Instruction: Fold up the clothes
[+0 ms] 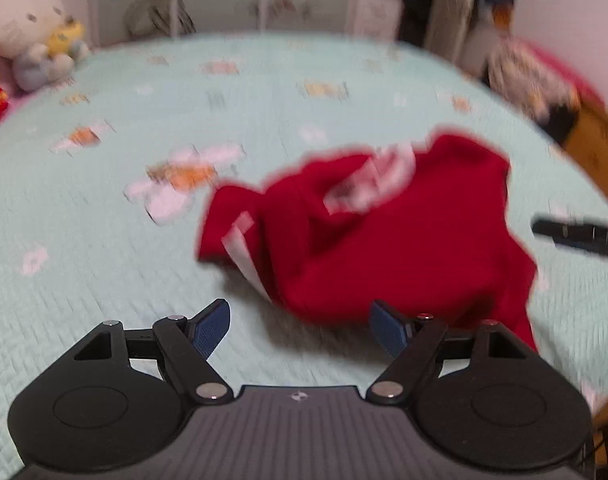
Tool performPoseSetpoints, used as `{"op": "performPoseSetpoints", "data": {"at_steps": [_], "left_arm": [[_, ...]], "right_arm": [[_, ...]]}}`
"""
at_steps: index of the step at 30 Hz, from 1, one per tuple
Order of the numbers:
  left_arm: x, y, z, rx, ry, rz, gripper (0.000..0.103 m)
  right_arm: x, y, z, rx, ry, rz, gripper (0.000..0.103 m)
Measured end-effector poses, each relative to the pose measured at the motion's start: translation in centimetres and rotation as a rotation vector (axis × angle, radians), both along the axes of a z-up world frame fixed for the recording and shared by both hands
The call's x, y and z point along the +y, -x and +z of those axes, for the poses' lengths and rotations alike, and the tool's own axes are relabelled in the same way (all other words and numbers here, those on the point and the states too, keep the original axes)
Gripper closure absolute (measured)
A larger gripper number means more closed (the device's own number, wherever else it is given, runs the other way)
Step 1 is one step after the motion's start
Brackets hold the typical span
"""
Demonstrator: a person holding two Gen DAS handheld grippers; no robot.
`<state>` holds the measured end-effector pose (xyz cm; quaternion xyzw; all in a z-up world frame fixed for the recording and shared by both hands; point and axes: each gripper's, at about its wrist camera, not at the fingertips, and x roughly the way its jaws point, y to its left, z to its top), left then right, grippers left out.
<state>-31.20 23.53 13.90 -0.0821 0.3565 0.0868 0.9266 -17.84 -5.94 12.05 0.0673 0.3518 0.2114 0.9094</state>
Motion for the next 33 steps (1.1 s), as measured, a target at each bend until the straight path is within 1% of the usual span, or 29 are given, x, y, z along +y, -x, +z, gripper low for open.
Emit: {"op": "performPoseSetpoints", "data": {"at_steps": [1, 3, 5, 7, 8, 10, 12, 14, 15, 16, 17, 18, 19, 20, 22, 25, 28, 29, 33], "left_arm": [[0.7, -0.4, -0.2, -0.012, 0.012, 0.027, 0.022], [1.7, -1.8, -1.0, -0.002, 0.087, 0.053, 0.022], [2.7, -3.4, -1.9, 0.016, 0.174, 0.073, 0.022], [2.8, -4.8, -2.4, 0.010, 0.215, 0.066, 0.022], [2.8, -5.5, -2.6, 0.009, 0.204, 0.079, 0.022], [2.5, -6.8, -3.2, 0.019, 0.154, 0.129, 0.022], [2.9, -7.9, -3.8, 0.019, 0.171, 0.135, 0.025], [3.2, -8.8, -4.4, 0.020, 0.194, 0.122, 0.034], [3.2, -9.2, -4.7, 0.028, 0.198, 0.108, 0.043], [3.2, -9.5, -5.0, 0.035, 0.201, 0.094, 0.060], [3.2, -9.8, -5.2, 0.040, 0.200, 0.082, 0.070], [3.0, -9.9, -5.3, 0.044, 0.196, 0.072, 0.089], [2.8, -9.9, -5.4, 0.040, 0.193, 0.062, 0.095], [2.7, -9.7, -5.4, 0.032, 0.190, 0.051, 0.095], [2.2, -9.1, -5.1, 0.015, 0.160, 0.036, 0.095], [1.5, -7.6, -3.9, -0.025, 0.134, 0.016, 0.096], [0.6, -5.6, -2.2, -0.083, 0.123, -0.031, 0.096], [0.2, -4.7, -1.5, -0.098, 0.127, -0.051, 0.096], [-0.6, -1.2, 0.2, -0.125, 0.170, -0.123, 0.096]], "right_arm": [[-0.1, -0.4, -0.1, -0.023, -0.003, -0.001, 0.027], [-0.4, -1.3, -0.3, -0.068, -0.009, -0.002, 0.027], [0.2, -3.4, -0.8, -0.026, -0.012, -0.012, 0.027], [0.7, -5.1, -1.2, 0.022, -0.039, -0.019, 0.027], [1.2, -5.8, -1.3, 0.029, -0.037, -0.017, 0.027], [2.2, -6.8, -1.4, 0.033, -0.018, -0.017, 0.027], [3.3, -7.4, -1.7, 0.030, 0.012, -0.018, 0.027], [3.8, -7.7, -2.1, 0.038, 0.019, 0.000, 0.028], [4.0, -7.9, -2.3, 0.041, 0.022, 0.009, 0.035], [4.0, -7.8, -2.5, 0.046, 0.024, 0.010, 0.040], [3.9, -7.6, -2.7, 0.047, 0.010, 0.013, 0.057], [3.8, -7.4, -3.0, 0.047, -0.004, 0.017, 0.087], [3.3, -7.1, -3.1, 0.049, -0.037, 0.028, 0.102], [3.0, -6.8, -3.2, 0.045, -0.062, 0.033, 0.102], [2.2, -5.7, -3.3, 0.016, -0.081, 0.043, 0.102], [1.1, -3.8, -3.1, -0.013, -0.080, 0.069, 0.102], [0.2, -1.2, -2.8, -0.031, -0.040, 0.123, 0.103], [-0.1, -0.1, -2.6, -0.038, -0.025, 0.157, 0.103], [-1.3, 4.3, -2.0, -0.062, 0.044, 0.302, 0.103]]}}
